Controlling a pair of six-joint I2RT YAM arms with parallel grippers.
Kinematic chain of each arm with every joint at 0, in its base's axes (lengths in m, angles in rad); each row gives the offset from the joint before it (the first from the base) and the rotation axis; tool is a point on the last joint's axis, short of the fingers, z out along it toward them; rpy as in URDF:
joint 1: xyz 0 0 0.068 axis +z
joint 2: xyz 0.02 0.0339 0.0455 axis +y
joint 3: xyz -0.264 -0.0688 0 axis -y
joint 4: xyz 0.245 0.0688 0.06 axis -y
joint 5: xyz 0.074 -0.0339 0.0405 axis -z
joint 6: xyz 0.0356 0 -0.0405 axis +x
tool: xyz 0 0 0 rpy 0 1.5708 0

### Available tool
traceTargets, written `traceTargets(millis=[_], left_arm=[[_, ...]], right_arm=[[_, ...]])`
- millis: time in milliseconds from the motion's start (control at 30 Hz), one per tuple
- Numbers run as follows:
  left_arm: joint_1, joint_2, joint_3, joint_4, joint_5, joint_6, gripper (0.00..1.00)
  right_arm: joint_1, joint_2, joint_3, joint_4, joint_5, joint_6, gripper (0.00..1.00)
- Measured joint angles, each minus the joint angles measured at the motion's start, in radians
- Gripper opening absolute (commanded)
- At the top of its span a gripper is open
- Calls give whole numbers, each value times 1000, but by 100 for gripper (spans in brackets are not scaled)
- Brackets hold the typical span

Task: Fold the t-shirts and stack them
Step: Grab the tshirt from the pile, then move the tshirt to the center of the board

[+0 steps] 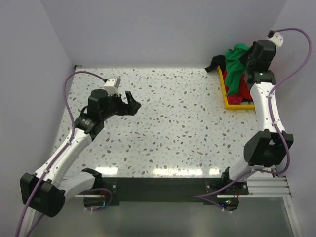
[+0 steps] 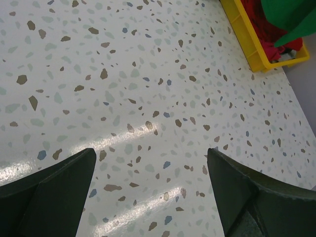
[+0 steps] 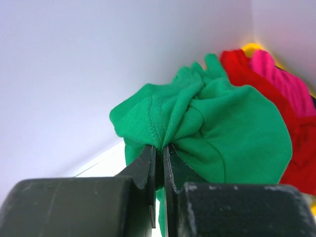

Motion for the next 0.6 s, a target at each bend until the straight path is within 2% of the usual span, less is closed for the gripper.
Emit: traceTargets(millis=[267,600], left_arm=[[4,1,5,0,5,0,100],[7,1,8,0,11,-1,100]], right_arm=[[126,-89,105,14,-7,-25,0],[431,-114,208,67,-61,-27,0]])
